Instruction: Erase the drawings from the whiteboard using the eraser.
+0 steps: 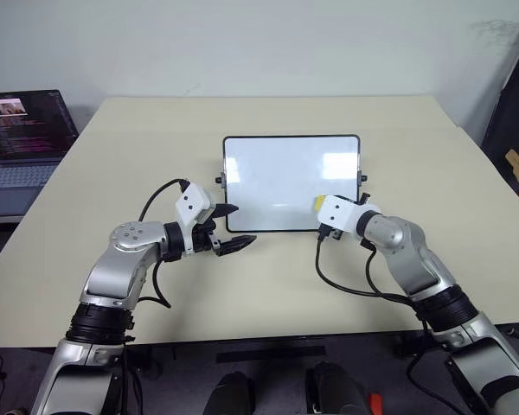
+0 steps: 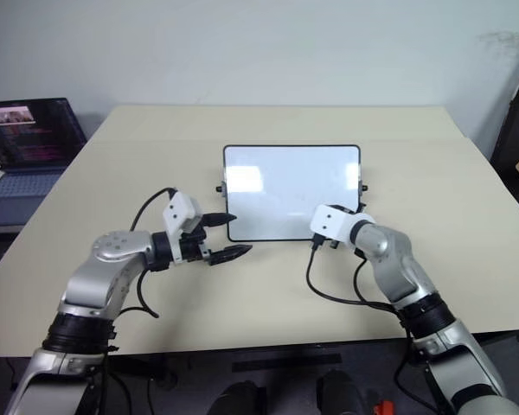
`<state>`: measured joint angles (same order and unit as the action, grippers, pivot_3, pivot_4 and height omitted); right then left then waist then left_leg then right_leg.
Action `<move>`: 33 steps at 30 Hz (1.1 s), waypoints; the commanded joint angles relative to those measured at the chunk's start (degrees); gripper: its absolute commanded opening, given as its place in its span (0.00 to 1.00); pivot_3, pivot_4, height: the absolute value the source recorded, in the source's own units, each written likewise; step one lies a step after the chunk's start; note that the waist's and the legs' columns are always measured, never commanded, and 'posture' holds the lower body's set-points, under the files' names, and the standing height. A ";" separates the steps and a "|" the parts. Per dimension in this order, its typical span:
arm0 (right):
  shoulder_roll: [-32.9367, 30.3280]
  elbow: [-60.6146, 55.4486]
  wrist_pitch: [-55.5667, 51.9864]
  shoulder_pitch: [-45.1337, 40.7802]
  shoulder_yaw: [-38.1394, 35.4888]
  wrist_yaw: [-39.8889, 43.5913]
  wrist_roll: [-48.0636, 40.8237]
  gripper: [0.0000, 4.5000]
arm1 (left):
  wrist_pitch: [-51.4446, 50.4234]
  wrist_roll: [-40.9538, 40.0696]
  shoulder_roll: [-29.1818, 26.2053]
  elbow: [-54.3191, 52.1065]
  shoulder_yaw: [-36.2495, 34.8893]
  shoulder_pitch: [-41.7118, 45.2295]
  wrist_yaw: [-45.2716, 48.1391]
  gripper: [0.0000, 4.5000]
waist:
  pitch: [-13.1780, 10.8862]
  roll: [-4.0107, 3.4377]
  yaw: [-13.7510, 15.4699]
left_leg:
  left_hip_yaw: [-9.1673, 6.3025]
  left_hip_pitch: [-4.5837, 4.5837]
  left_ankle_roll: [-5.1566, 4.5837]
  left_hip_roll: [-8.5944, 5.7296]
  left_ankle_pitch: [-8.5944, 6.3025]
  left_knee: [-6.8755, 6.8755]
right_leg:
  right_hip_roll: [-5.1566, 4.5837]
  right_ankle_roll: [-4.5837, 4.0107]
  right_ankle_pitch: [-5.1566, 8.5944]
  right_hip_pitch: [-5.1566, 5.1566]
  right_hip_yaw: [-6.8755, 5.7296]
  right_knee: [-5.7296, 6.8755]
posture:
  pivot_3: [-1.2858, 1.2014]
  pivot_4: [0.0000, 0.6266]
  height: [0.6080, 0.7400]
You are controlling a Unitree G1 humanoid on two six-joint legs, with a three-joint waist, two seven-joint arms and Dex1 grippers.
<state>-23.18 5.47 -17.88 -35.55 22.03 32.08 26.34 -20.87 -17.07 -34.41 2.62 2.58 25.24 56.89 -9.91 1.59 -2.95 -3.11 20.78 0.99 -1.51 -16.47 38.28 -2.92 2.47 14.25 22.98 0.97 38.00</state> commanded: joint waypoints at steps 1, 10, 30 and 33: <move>2.86 1.71 0.41 -2.50 1.77 -0.86 0.76 0.28 | 0.32 -0.25 0.04 -1.55 -0.19 0.30 -0.12 1.00 | 0.00 0.00 -0.08 | 0.01 0.01 0.00 0.01 0.00 -0.03 | 0.00 -0.02 -0.01 0.05 0.01 0.01 | 0.52 0.24 1.00; 9.65 6.46 3.98 -7.60 4.75 -2.20 0.93 0.28 | -0.29 0.05 0.62 -1.85 -0.73 -0.65 -2.31 1.00 | -0.01 -0.02 0.10 | 0.00 0.20 0.04 0.04 -0.01 -0.27 | -0.04 -0.06 -0.01 0.29 -0.01 -0.16 | 0.52 0.24 1.00; -4.28 -4.45 8.04 3.77 -3.39 0.21 -1.82 0.28 | 0.13 3.49 0.95 1.75 2.03 0.65 -4.16 1.00 | -0.03 0.00 1.46 | -0.10 0.25 0.04 -0.14 -0.03 -0.31 | -0.07 0.02 0.03 0.21 -0.12 -0.26 | 0.52 0.24 1.00; -3.25 -9.60 9.16 5.33 -7.77 -1.71 -5.55 0.28 | 0.33 3.22 1.23 1.79 1.77 0.75 -4.13 1.00 | -0.07 -0.01 1.14 | -0.09 0.25 0.05 -0.06 -0.03 -0.32 | -0.09 0.01 0.03 0.23 -0.10 -0.25 | 0.52 0.24 1.00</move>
<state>-26.81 0.64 -10.32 -29.71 17.59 31.90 23.09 -21.46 -13.80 -33.33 5.16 4.81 24.87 52.68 -9.98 1.58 -1.80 -3.18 21.04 1.04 -1.54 -16.51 37.96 -3.01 2.48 14.28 23.24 0.90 37.75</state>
